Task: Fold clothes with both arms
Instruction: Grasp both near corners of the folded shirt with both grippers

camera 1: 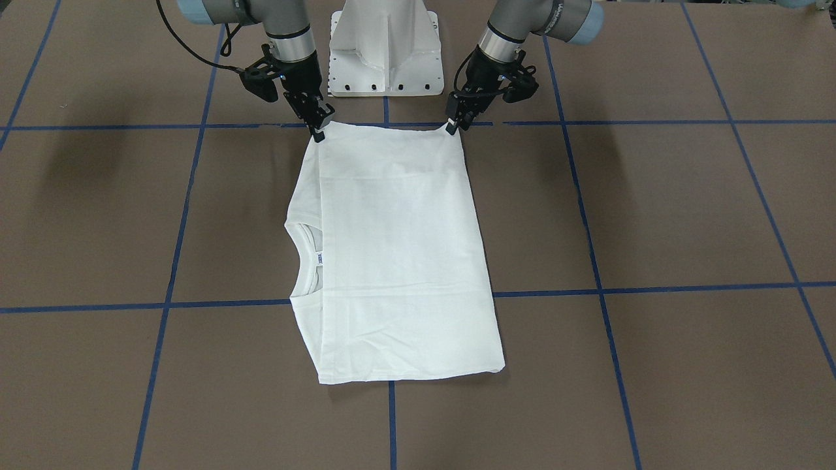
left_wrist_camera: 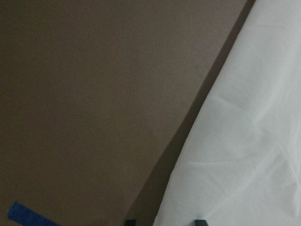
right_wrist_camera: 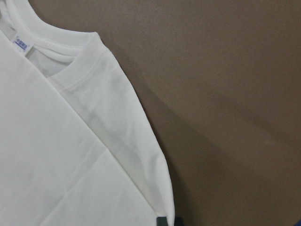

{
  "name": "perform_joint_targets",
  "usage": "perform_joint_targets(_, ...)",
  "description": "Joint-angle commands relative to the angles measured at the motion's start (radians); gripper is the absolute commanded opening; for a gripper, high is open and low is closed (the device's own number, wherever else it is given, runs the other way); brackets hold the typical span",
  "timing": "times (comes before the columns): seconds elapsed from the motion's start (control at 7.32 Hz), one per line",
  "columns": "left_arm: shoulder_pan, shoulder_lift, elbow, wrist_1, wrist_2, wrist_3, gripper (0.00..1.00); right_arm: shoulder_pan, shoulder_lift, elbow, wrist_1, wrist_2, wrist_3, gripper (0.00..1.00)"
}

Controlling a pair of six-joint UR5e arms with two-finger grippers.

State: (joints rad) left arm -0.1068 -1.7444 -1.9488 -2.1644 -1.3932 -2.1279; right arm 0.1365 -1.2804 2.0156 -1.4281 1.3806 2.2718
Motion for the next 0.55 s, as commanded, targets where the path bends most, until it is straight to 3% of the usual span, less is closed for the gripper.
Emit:
perform_joint_targets(0.0,0.007,-0.003,0.001,0.000,0.000,-0.003,0.18,-0.002,0.001,0.000,0.000,0.000,0.000,0.00)
perform_joint_targets(0.14,0.010,-0.010,0.001,0.000,0.000,-0.021,0.00,-0.002,0.001,0.000,0.000,0.000,0.000,0.00)
perform_joint_targets(0.41,0.015,-0.010,-0.012,0.000,0.000,-0.020,0.00,-0.011,0.001,0.002,0.000,-0.003,0.002,0.00)
